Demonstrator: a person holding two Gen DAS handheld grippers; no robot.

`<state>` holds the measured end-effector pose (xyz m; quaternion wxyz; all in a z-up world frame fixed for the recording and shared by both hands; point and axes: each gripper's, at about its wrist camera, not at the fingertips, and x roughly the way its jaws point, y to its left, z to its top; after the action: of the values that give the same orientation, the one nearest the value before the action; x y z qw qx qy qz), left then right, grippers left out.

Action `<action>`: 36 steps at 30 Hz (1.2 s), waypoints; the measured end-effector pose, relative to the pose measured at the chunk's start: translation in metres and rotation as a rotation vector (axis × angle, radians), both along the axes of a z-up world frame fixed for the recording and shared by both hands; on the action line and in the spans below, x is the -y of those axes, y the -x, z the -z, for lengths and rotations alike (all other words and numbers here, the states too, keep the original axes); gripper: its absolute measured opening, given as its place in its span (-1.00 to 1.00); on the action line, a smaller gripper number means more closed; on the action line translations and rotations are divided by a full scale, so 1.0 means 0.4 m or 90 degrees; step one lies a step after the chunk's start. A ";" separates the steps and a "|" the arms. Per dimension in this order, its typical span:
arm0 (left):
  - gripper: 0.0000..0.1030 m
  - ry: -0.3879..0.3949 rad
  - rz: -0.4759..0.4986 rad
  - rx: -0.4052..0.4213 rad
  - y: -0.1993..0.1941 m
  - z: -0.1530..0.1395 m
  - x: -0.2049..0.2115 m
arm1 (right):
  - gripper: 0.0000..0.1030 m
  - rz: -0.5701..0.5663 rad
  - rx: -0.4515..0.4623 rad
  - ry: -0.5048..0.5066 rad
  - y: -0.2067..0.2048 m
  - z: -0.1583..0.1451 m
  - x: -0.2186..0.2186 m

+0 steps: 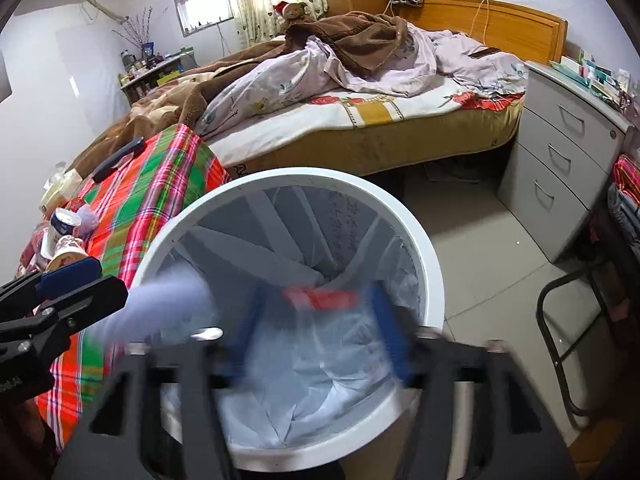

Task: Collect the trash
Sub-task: 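Carry the foam net and red cup with both tools over the white bin, then open both tools to drop the foam net and red cup into the bin, then move both open tools back to the trash on the sheet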

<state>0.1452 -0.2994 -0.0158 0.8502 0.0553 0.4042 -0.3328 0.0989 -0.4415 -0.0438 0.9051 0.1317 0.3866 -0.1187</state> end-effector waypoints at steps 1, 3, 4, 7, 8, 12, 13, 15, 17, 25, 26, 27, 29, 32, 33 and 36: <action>0.20 -0.002 -0.003 0.001 0.000 -0.002 -0.003 | 0.28 0.001 0.000 0.000 0.003 -0.001 -0.001; 0.20 0.000 -0.012 0.003 0.002 -0.010 -0.016 | 0.28 0.003 0.002 0.001 0.004 -0.005 -0.004; 0.20 0.002 -0.012 0.005 0.004 -0.013 -0.022 | 0.28 0.004 0.004 0.003 0.006 -0.008 -0.007; 0.20 0.001 -0.024 0.015 0.013 -0.026 -0.047 | 0.28 0.004 0.012 0.009 0.009 -0.022 -0.017; 0.20 0.001 -0.026 0.018 0.015 -0.030 -0.054 | 0.28 0.003 0.014 0.010 0.008 -0.026 -0.020; 0.20 0.012 -0.043 0.025 0.027 -0.050 -0.099 | 0.28 -0.007 0.033 0.015 0.015 -0.050 -0.041; 0.20 0.014 -0.050 0.027 0.031 -0.056 -0.116 | 0.28 -0.010 0.038 0.017 0.016 -0.056 -0.048; 0.20 0.011 -0.062 0.035 0.038 -0.065 -0.141 | 0.28 -0.019 0.048 0.018 0.019 -0.067 -0.064; 0.20 0.014 -0.072 0.041 0.043 -0.074 -0.167 | 0.28 -0.028 0.055 0.020 0.018 -0.076 -0.081; 0.20 0.008 -0.135 0.078 0.067 -0.109 -0.298 | 0.28 -0.081 0.080 0.027 0.002 -0.101 -0.167; 0.20 0.009 -0.143 0.078 0.067 -0.111 -0.314 | 0.28 -0.087 0.083 0.027 -0.001 -0.103 -0.178; 0.20 0.011 -0.153 0.079 0.065 -0.114 -0.337 | 0.28 -0.094 0.084 0.028 -0.004 -0.104 -0.189; 0.20 0.014 -0.170 0.081 0.065 -0.117 -0.375 | 0.28 -0.105 0.087 0.030 -0.009 -0.108 -0.210; 0.20 0.011 -0.196 0.084 0.062 -0.118 -0.425 | 0.28 -0.126 0.094 0.030 -0.015 -0.113 -0.240; 0.20 0.008 -0.208 0.085 0.058 -0.119 -0.446 | 0.28 -0.133 0.095 0.031 -0.021 -0.115 -0.251; 0.20 0.006 -0.235 0.085 0.050 -0.117 -0.497 | 0.28 -0.152 0.095 0.032 -0.039 -0.118 -0.282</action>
<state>0.1250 -0.1006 0.0312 0.9219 -0.0017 0.3486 -0.1689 0.1145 -0.3285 0.0034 0.9420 0.0708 0.3280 -0.0096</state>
